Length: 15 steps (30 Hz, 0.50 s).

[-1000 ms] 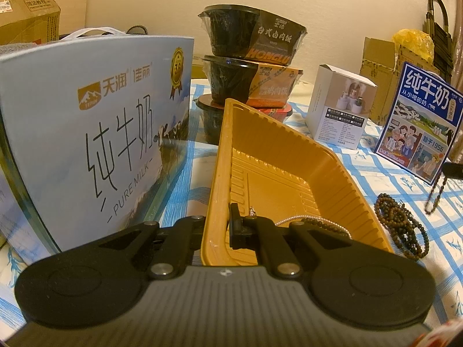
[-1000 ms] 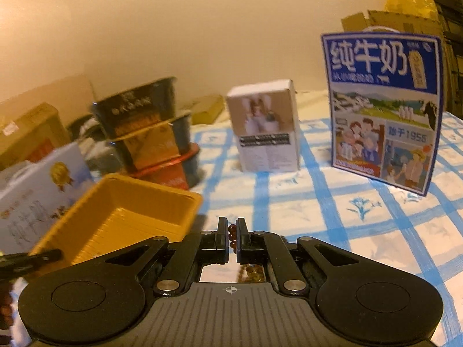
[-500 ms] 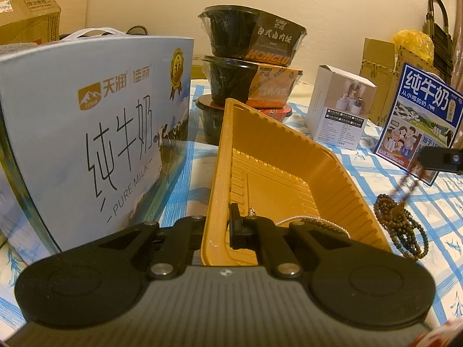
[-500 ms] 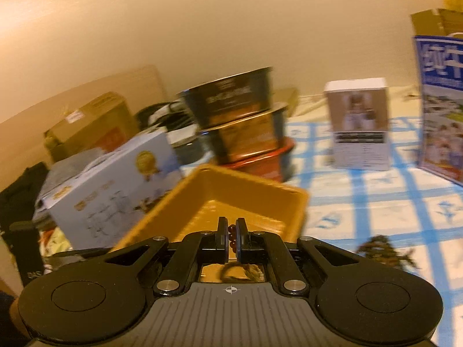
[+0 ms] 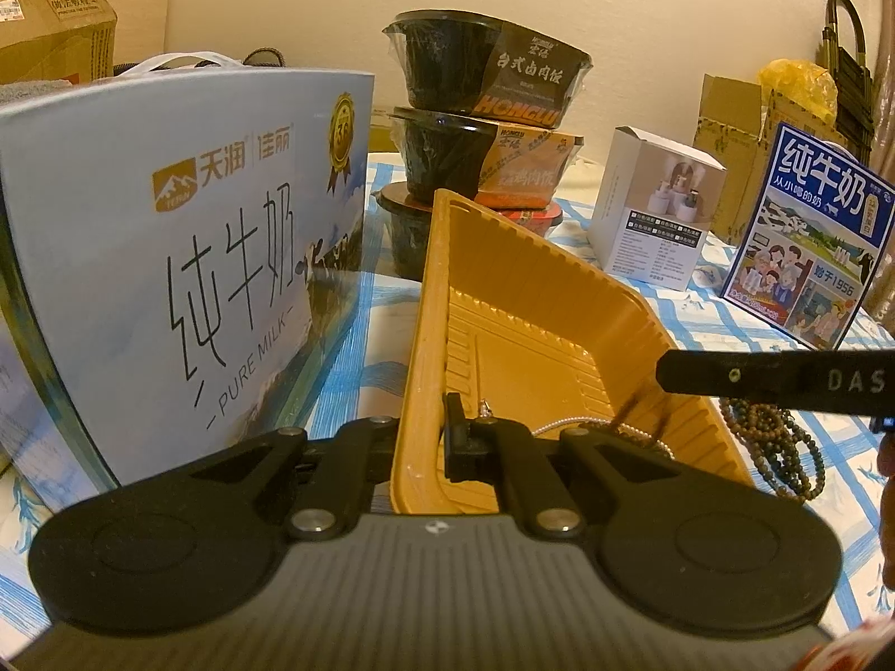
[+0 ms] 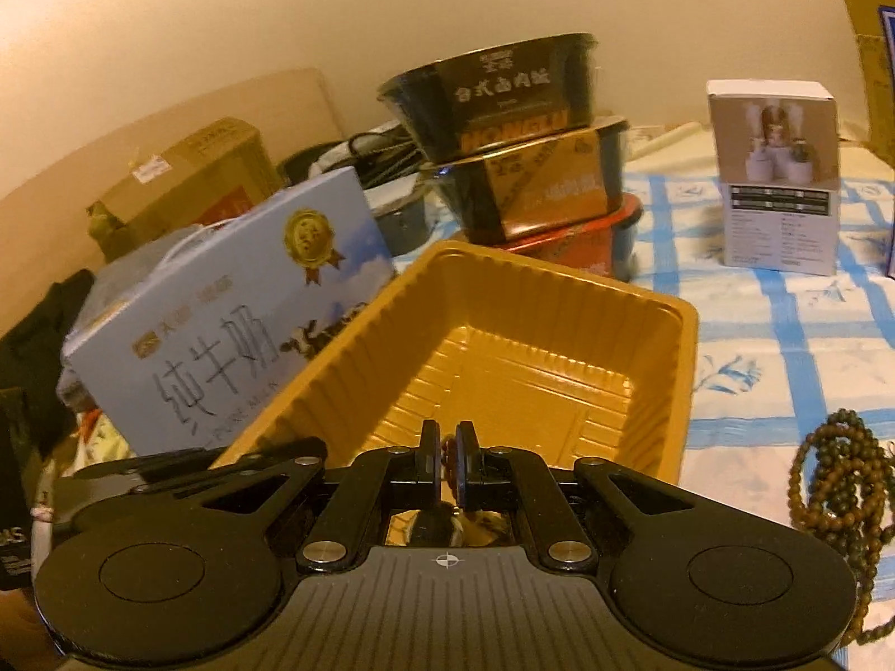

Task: Organize jewelry
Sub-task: 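Carry the brown bead bracelet over the tray and open the right tool, then move the right tool to the long green bead strand and grasp it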

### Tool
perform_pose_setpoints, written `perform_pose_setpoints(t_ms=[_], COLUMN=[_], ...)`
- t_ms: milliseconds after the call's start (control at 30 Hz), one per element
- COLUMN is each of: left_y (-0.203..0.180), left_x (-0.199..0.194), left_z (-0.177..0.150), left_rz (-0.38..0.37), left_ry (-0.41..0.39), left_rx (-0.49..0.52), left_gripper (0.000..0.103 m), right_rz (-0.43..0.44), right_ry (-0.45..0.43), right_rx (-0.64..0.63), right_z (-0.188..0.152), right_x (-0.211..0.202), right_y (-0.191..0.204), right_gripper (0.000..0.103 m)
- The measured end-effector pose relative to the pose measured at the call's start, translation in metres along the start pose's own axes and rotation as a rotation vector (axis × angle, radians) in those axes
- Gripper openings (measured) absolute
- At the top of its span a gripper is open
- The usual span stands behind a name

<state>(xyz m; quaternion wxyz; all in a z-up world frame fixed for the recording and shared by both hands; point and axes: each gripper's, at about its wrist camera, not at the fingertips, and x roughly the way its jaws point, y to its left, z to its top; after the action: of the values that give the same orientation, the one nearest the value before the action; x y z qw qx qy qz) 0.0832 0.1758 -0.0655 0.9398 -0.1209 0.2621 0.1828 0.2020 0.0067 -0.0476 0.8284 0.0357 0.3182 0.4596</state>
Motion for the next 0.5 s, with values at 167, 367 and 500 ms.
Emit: perform_pose_setpoints(t_ms=[167,367,500], left_y=[0.000,0.000,0.000], left_x=[0.000,0.001,0.000], left_z=[0.000,-0.001,-0.001], left_rz=[0.001,0.002,0.003], left_ry=[-0.002,-0.001,-0.003], left_rx=[-0.002,-0.003,0.000], left_gripper=[0.005,0.005,0.005], right_rz=[-0.024,-0.087,-0.170], right_ry=[0.010,0.008,0.016], right_rx=[0.022,0.088,0.140], right_z=[-0.006,-0.028,-0.046], right_x=[-0.009,-0.038,-0.058], right_y=[-0.007,-0.027,-0.048], right_gripper=[0.007,0.022,0.028])
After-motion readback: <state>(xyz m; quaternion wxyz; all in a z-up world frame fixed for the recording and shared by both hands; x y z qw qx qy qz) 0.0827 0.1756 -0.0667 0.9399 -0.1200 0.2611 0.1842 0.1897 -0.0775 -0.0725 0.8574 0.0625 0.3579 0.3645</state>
